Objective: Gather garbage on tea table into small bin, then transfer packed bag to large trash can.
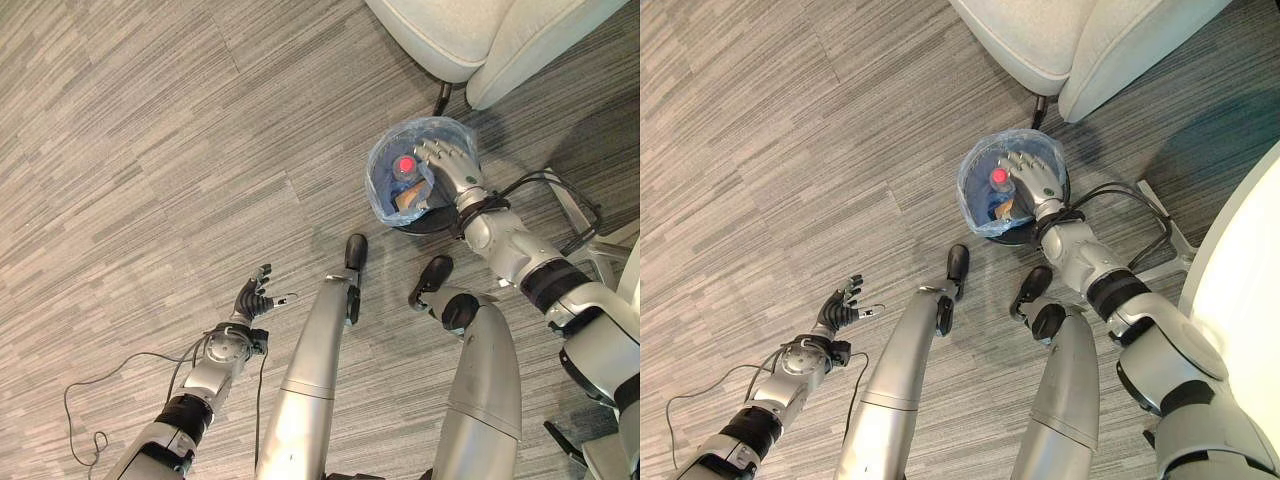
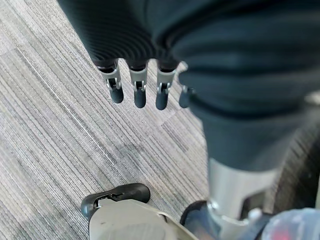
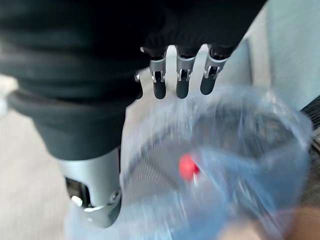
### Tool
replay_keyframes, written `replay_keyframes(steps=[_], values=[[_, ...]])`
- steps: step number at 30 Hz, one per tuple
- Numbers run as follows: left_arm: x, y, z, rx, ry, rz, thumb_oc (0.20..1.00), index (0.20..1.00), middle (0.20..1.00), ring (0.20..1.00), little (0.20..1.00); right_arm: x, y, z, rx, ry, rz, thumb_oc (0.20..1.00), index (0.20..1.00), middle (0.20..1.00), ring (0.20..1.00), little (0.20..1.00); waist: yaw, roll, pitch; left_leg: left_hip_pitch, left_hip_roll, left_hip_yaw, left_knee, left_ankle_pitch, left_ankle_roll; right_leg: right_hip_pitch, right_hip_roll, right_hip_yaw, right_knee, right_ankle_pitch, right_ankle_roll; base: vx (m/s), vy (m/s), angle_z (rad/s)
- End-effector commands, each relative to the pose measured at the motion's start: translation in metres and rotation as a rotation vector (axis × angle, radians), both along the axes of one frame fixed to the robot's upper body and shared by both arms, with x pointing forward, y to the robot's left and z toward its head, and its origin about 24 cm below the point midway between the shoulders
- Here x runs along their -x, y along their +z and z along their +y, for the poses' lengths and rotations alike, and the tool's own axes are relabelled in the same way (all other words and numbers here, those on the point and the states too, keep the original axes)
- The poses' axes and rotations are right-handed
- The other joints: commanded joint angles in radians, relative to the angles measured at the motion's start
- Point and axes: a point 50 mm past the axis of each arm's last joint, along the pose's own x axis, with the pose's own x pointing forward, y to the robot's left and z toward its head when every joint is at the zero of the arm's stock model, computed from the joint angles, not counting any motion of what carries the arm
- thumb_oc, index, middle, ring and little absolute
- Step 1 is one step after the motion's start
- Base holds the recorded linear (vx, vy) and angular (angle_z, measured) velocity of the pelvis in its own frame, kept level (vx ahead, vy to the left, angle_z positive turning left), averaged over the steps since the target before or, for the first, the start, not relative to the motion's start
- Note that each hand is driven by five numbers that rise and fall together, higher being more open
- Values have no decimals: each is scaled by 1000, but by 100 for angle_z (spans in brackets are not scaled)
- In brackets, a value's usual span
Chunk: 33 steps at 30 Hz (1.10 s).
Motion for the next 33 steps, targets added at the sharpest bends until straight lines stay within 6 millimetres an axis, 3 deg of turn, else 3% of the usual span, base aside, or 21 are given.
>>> replay_keyframes(steps=[1, 4, 5, 6, 7, 14, 17, 21, 22, 24, 26, 27, 30, 33], values=[[16, -12, 10, -40, 12, 26, 1000, 1000, 1000, 1000, 1000, 0, -3, 8, 103, 26, 4, 1000, 1000, 1000, 1000, 1000, 18, 3, 16, -3, -9, 0, -71, -17, -33, 25, 36, 124, -72, -74, 105, 4, -33, 2], [15, -11, 9, -48, 6, 24, 1000, 1000, 1000, 1000, 1000, -2, -18, 14, 164, 15, 62, 1000, 1000, 1000, 1000, 1000, 23, 6, 18, -14, -13, -2, -68, -13, -34, 14, 34, 125, -66, -74, 105, 3, -20, 2], [14, -12, 7, -56, -3, 28, 1000, 1000, 1000, 1000, 1000, -1, -38, 16, 205, -9, 136, 1000, 1000, 1000, 1000, 1000, 28, 9, 21, -19, -14, -4, -67, -10, -35, 11, 34, 122, -62, -76, 105, 0, -29, 10], [13, -12, 6, -60, -7, 30, 1000, 1000, 1000, 1000, 1000, -1, -45, 18, 206, -18, 165, 438, 438, 438, 438, 438, 30, 10, 22, -20, -15, -5, -68, -9, -35, 11, 35, 122, -63, -75, 105, -30, -30, 11], [8, -9, 3, -58, -10, 17, 1000, 1000, 1000, 1000, 1000, 0, -51, 26, 79, -27, 194, 200, 200, 200, 200, 200, 32, 10, 26, -15, -18, -4, -82, 0, -35, 15, 42, 120, -71, -67, 107, -39, -12, 9], [4, -6, 1, -39, 3, 4, 1000, 1000, 1000, 1000, 1000, -2, -30, 26, -130, -19, 134, 200, 200, 200, 200, 200, 25, 1, 25, 19, -8, 3, -115, 6, -30, 44, 59, 118, -107, -45, 113, -28, 13, 1], [3, -6, 4, -24, 28, 9, 1000, 1000, 1000, 1000, 1000, 5, -10, 29, -399, 31, 83, 200, 200, 200, 200, 200, 10, -15, 17, 91, 5, 2, -174, 17, -28, 108, 82, 107, -166, -18, 125, -84, 38, -12], [4, -9, 5, -33, 34, 28, 1000, 1000, 1000, 1000, 1000, 15, -13, 28, -606, 56, 95, 200, 200, 200, 200, 200, -4, -28, 15, 198, 21, -5, -264, 33, -30, 206, 96, 84, -249, 14, 141, -70, 18, -12], [6, -10, 8, -24, 50, 36, 1000, 1000, 1000, 1000, 1000, 25, -14, 30, -798, 94, 101, 200, 200, 200, 200, 200, -13, -38, 11, 291, 26, -5, -335, 45, -33, 291, 106, 76, -317, 40, 152, -59, 25, -8], [7, -11, 9, -19, 57, 37, 1000, 1000, 1000, 1000, 1000, 29, -16, 30, -863, 109, 110, 200, 200, 200, 200, 200, -15, -42, 12, 337, 27, -6, -366, 52, -34, 333, 112, 70, -345, 52, 157, -45, 32, -5], [12, -15, 13, -10, 79, 53, 1000, 1000, 1000, 1000, 1000, 42, -19, 31, -1006, 154, 117, 200, 200, 200, 200, 200, -29, -54, 11, 453, 28, -8, -439, 64, -36, 445, 124, 61, -427, 77, 166, 1, 46, -8], [20, -22, 19, 0, 102, 83, 1000, 1000, 1000, 1000, 1000, 55, -28, 33, -1099, 189, 160, 200, 200, 200, 200, 200, -44, -69, -1, 574, 32, -7, -504, 72, -38, 563, 134, 51, -511, 98, 172, 93, 52, -13], [50, -41, 27, 9, 126, 161, 1000, 1000, 1000, 1000, 1000, 88, -51, 35, -1223, 251, 277, 200, 200, 200, 200, 200, -73, -100, -63, 872, 41, 7, -693, 123, -43, 864, 161, 26, -735, 179, 189, 124, 90, -20], [60, -45, 33, -6, 132, 182, 1000, 1000, 1000, 1000, 1000, 98, -61, 27, -1271, 235, 319, 200, 200, 200, 200, 200, -82, -113, -104, 977, 47, 18, -753, 127, -45, 973, 168, 23, -798, 192, 199, 130, 37, -25]])
